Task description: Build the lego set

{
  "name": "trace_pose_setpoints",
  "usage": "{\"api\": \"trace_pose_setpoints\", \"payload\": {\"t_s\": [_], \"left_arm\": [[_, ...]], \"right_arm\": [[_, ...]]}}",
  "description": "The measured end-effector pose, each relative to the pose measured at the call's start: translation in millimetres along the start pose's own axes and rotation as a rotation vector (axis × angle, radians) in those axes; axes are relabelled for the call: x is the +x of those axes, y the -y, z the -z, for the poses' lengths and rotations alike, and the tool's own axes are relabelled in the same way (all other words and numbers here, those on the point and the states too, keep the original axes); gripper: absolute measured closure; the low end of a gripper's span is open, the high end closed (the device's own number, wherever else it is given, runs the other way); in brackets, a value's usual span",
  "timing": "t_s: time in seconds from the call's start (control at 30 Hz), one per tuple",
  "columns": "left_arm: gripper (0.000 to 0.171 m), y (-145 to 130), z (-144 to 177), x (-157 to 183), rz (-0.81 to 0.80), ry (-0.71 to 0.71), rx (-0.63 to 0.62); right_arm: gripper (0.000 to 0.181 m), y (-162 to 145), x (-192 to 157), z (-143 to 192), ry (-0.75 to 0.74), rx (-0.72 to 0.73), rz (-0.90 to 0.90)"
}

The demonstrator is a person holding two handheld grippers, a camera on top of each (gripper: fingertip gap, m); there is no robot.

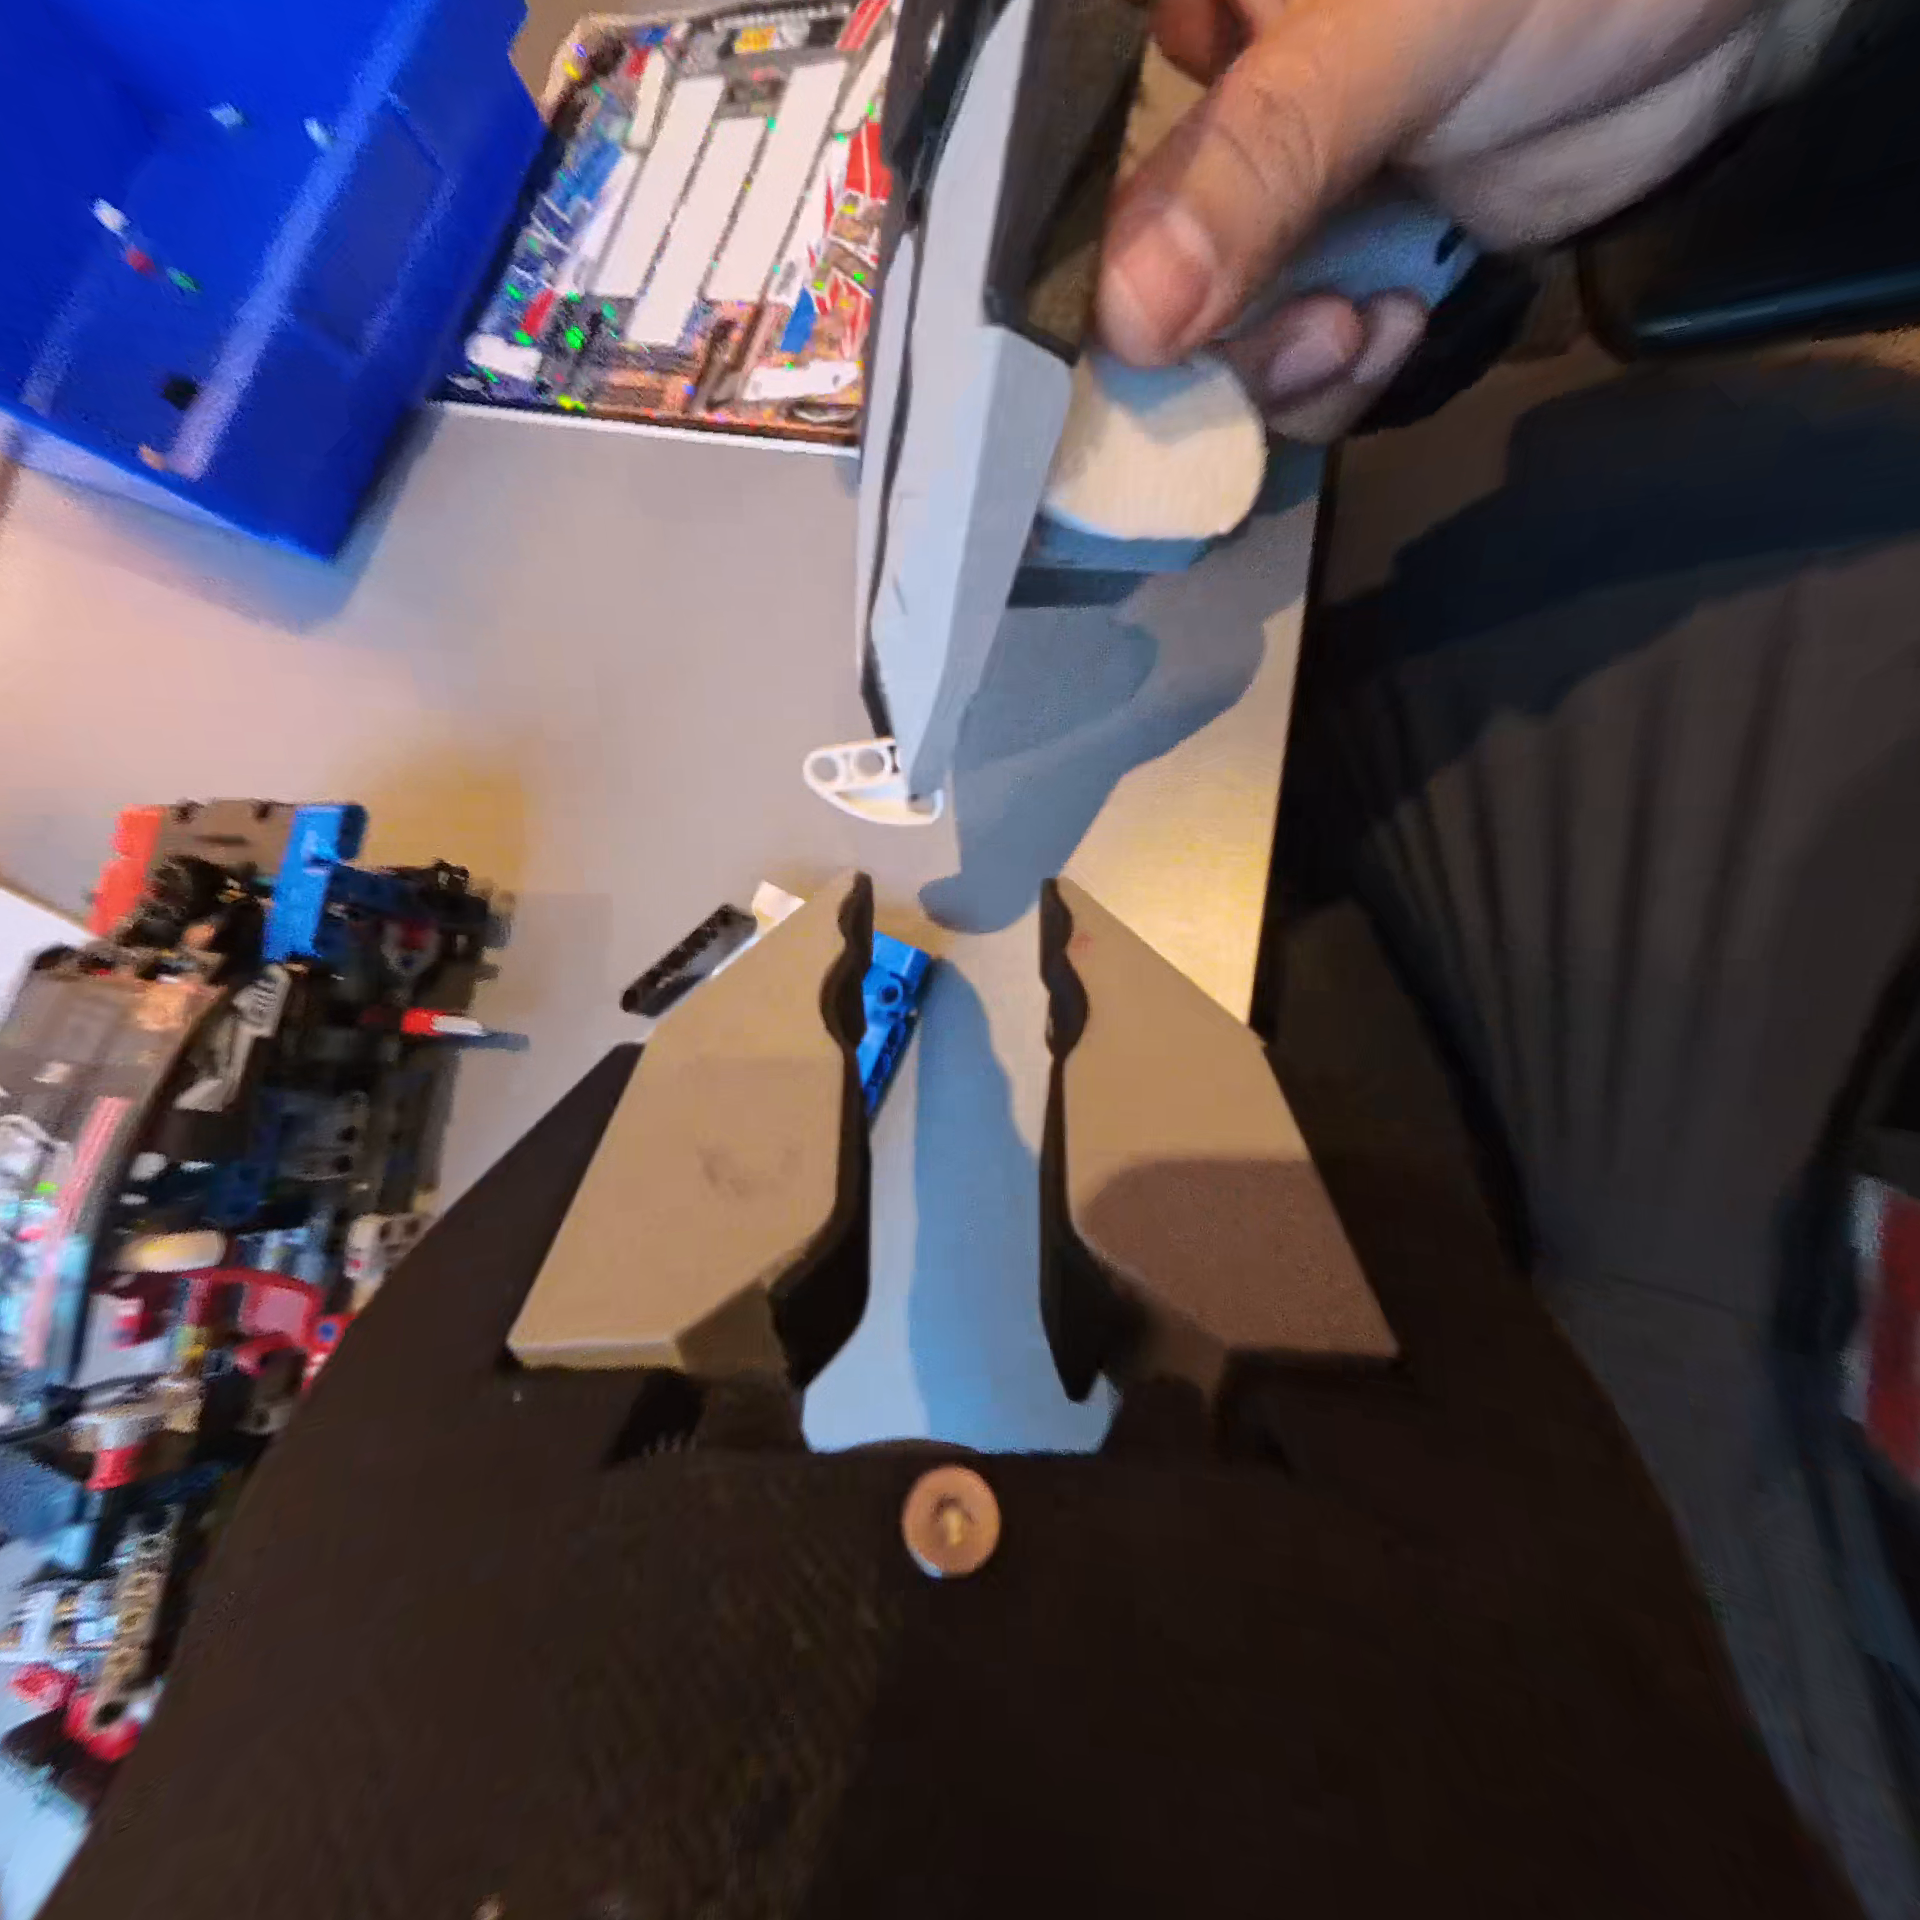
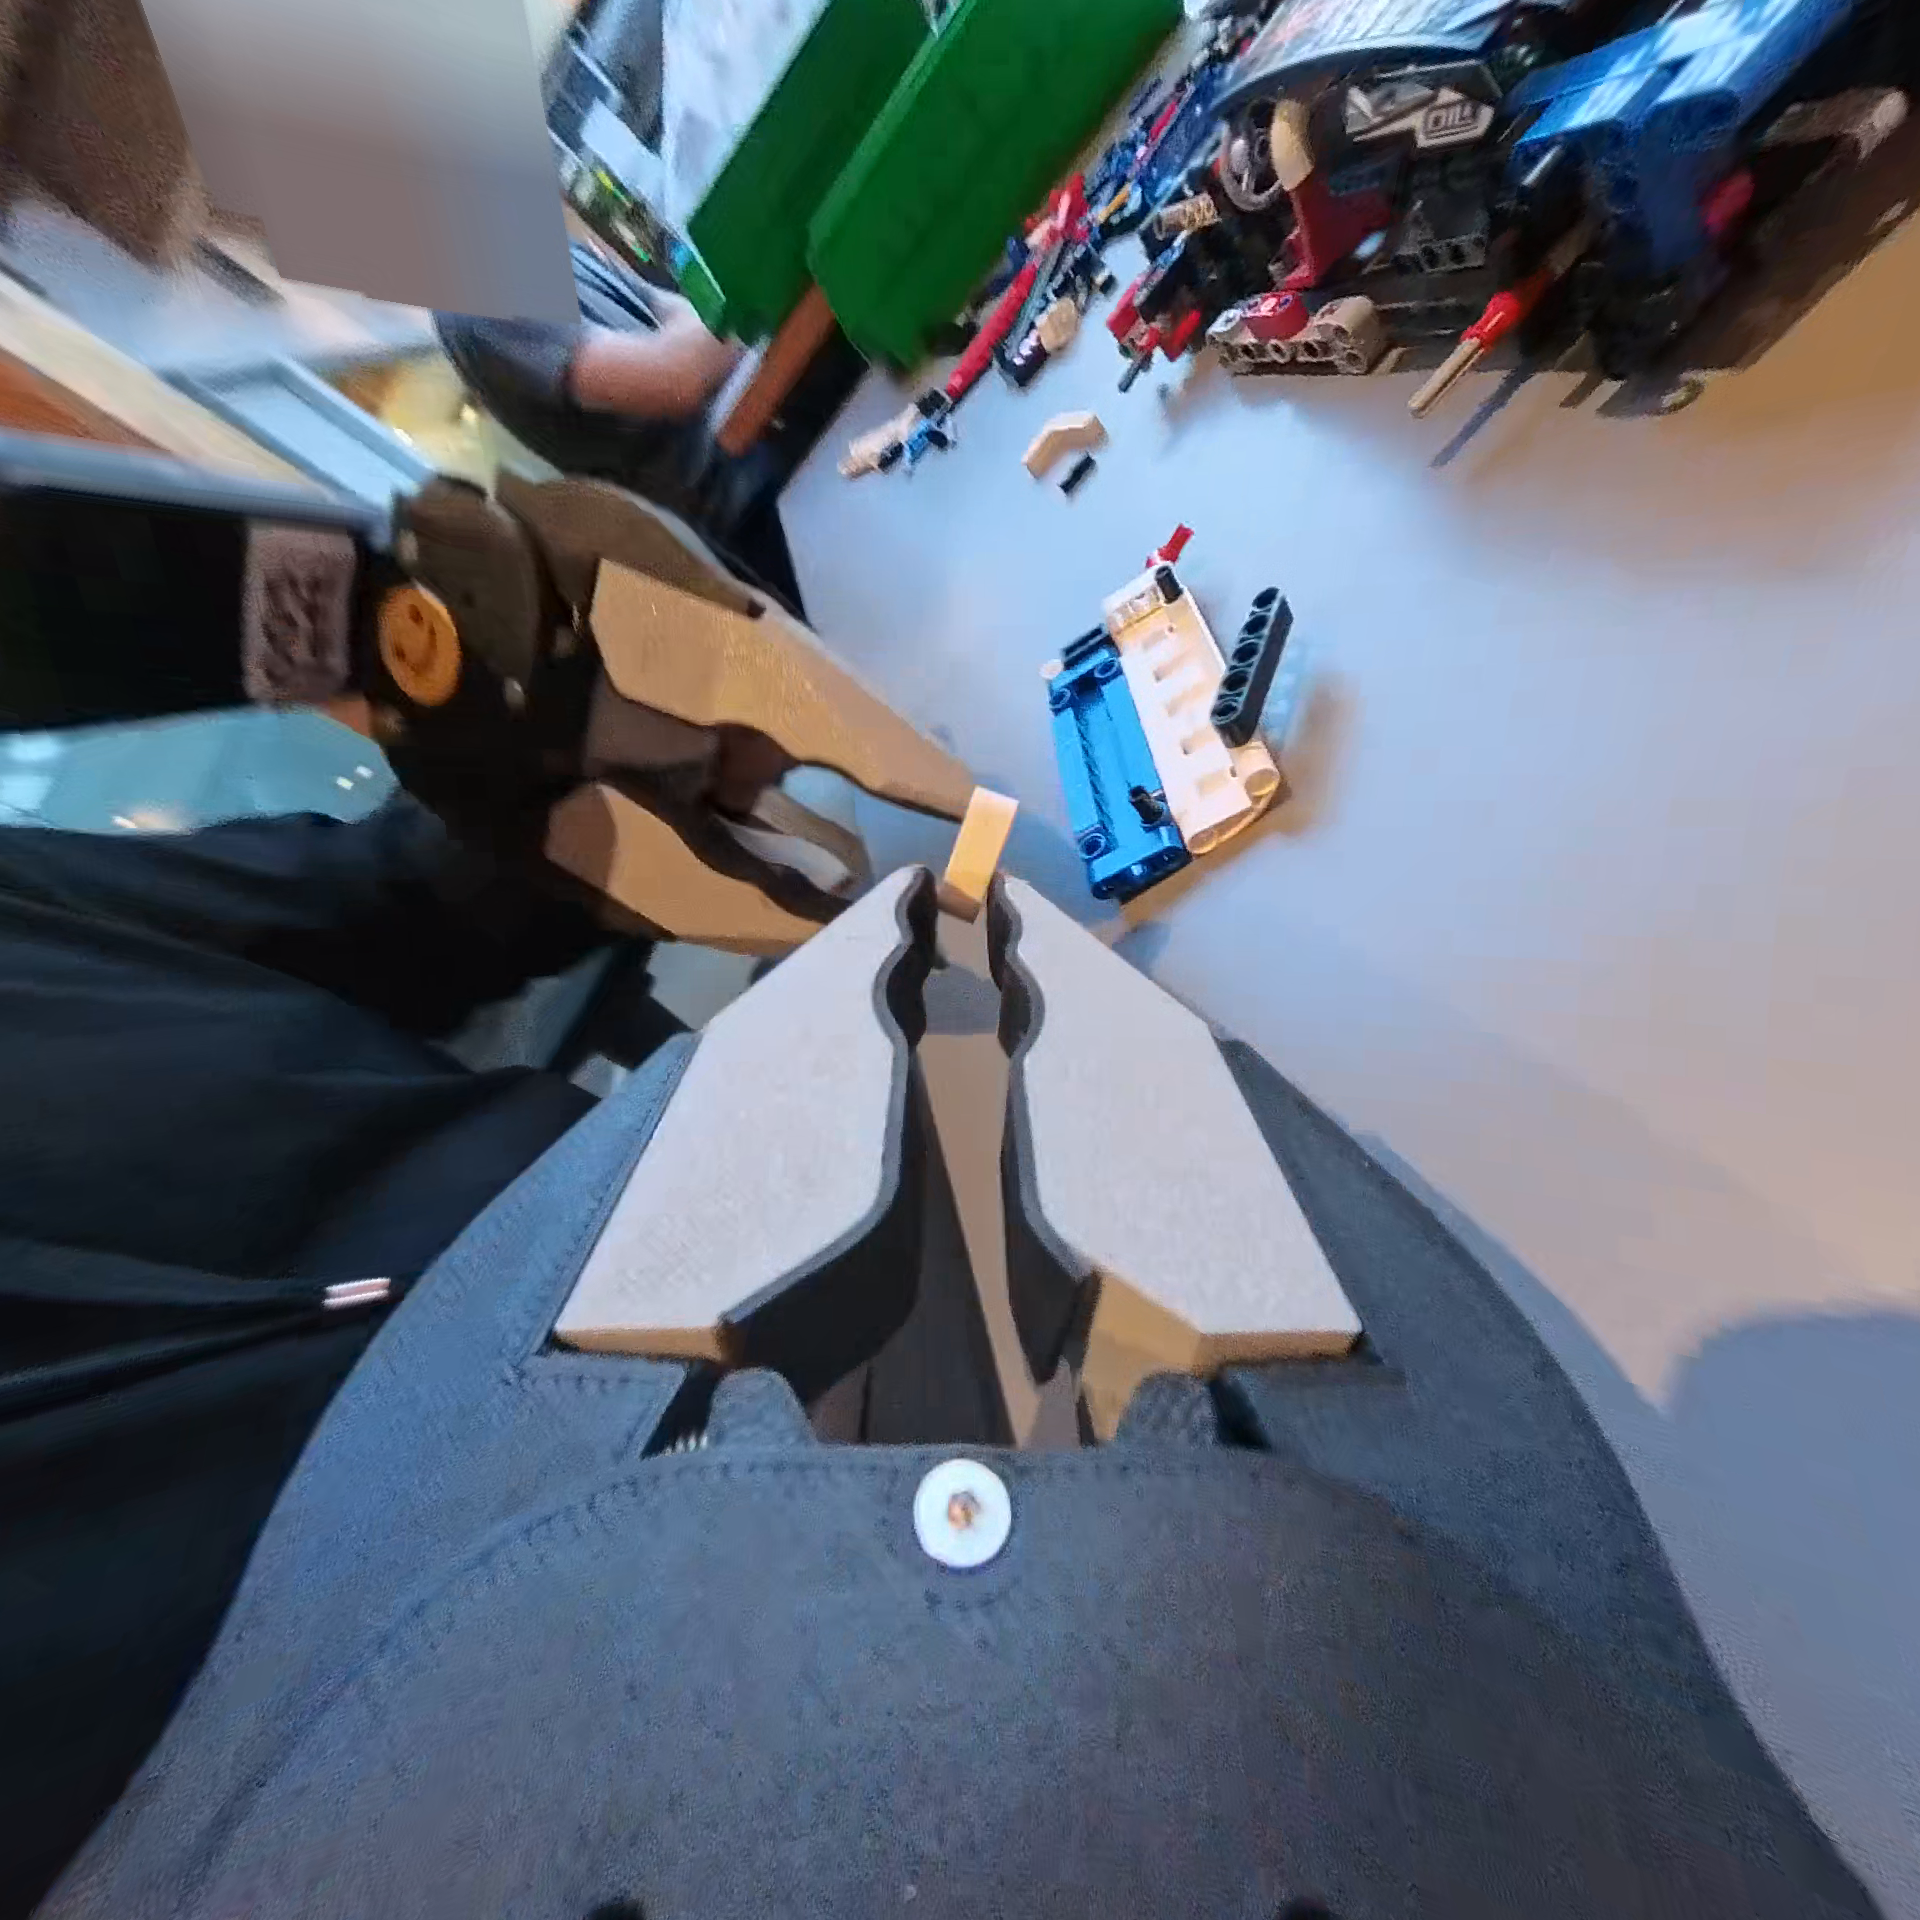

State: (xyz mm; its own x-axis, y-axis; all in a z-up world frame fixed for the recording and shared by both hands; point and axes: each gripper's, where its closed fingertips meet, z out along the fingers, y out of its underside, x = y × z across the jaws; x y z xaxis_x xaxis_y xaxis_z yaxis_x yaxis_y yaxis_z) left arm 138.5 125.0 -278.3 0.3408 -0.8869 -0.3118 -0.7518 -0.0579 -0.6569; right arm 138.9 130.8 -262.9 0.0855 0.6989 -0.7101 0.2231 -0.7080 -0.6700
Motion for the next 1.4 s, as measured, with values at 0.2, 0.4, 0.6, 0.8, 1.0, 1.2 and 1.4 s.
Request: {"api": "trace_pose_setpoints", "payload": {"t_s": [0.2,0.4,0.6,0.8,1.0,1.2,1.4], "left_arm": [[0.153,11.0,-6.3,-8.1,0.053,0.125,0.057],[0.147,13.5,-7.6,-15.1,0.122,0.141,0.091],[0.15,10.3,-7.5,-14.8,0.018,0.156,0.06],[0.15,9.5,-4.6,-4.0,-0.189,0.102,0.017],[0.149,6.1,-7.4,-3.1,-0.211,0.097,0.0],[0.15,1.5,-7.9,-6.4,-0.215,0.097,-0.03],[0.15,-7.7,-7.6,-13.7,-0.145,0.105,-0.039]], "right_arm": [[0.175,1.9,-3.3,0.3,0.046,0.033,-0.055],[0.175,1.4,-9.5,-9.7,0.092,0.046,-0.105],[0.175,-0.7,-8.1,-10.7,0.074,0.03,-0.091],[0.173,4.2,-9.5,-6.9,0.09,0.056,-0.076],[0.176,1.5,-7.5,-7.8,0.069,0.035,-0.065],[0.176,1.3,-4.2,-11.9,0.055,0.01,-0.061],[0.177,5.6,2.5,-20.1,0.041,0.001,-0.098]]}}
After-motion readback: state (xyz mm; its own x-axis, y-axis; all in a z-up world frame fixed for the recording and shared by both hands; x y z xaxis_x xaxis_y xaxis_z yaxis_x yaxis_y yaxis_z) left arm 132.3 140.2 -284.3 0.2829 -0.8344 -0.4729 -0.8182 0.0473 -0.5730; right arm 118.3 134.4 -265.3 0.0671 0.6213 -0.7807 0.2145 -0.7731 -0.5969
